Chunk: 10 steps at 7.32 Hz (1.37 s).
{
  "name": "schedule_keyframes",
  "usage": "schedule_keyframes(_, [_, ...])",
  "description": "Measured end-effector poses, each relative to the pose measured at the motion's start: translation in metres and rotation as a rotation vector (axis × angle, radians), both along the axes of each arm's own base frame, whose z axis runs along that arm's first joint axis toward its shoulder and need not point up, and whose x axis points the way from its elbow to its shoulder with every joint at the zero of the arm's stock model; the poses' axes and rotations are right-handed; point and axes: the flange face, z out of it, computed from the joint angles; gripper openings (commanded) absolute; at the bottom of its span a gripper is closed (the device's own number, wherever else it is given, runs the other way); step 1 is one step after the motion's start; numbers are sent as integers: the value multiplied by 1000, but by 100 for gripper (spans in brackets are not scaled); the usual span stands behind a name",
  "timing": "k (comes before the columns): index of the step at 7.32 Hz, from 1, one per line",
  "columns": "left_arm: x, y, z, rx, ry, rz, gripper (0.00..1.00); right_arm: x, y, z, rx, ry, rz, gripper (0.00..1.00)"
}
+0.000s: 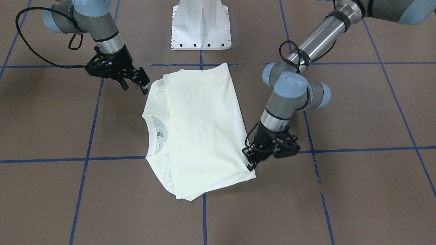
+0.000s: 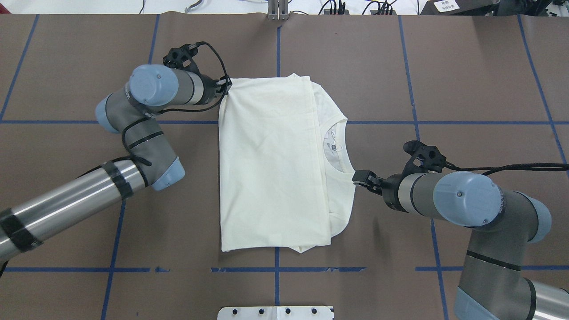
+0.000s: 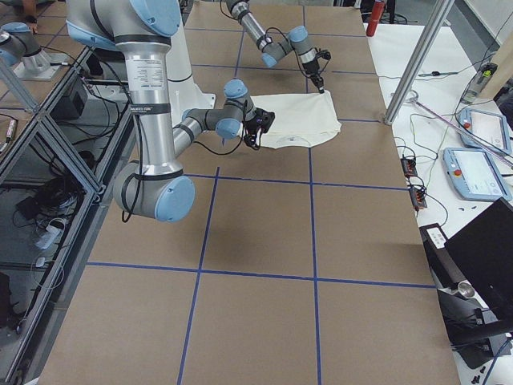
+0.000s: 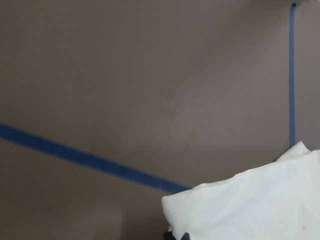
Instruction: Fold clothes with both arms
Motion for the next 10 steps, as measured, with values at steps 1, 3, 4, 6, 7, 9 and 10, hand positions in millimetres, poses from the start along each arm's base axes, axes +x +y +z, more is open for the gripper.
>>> schedule_keyframes(1, [-1,-22,-8,10,12,-17,51,-8,-5,-12,9,-17,8,100])
schedule_keyframes(3, [-25,-6,-21,46,77,19,55,-40,-17,-38,7,-50,24,100])
schedule_keyframes(4, [-43,15,-17,57,107,54,57,-65,-18,-48,-31,-71,46,100])
schedule_keyframes(6, [-58,35,-12,58,131,92,57,-101,1,-63,-101,-113,102,100])
schedule_keyframes(7, [-59,37,-11,57,132,97,57,-110,12,-69,-134,-133,119,99])
schedule_keyframes(9, [-58,39,-10,55,133,100,58,-124,26,-77,-184,-111,128,98])
schedule_keyframes(10, [-58,39,-10,55,133,100,58,-131,31,-83,-199,-77,126,94])
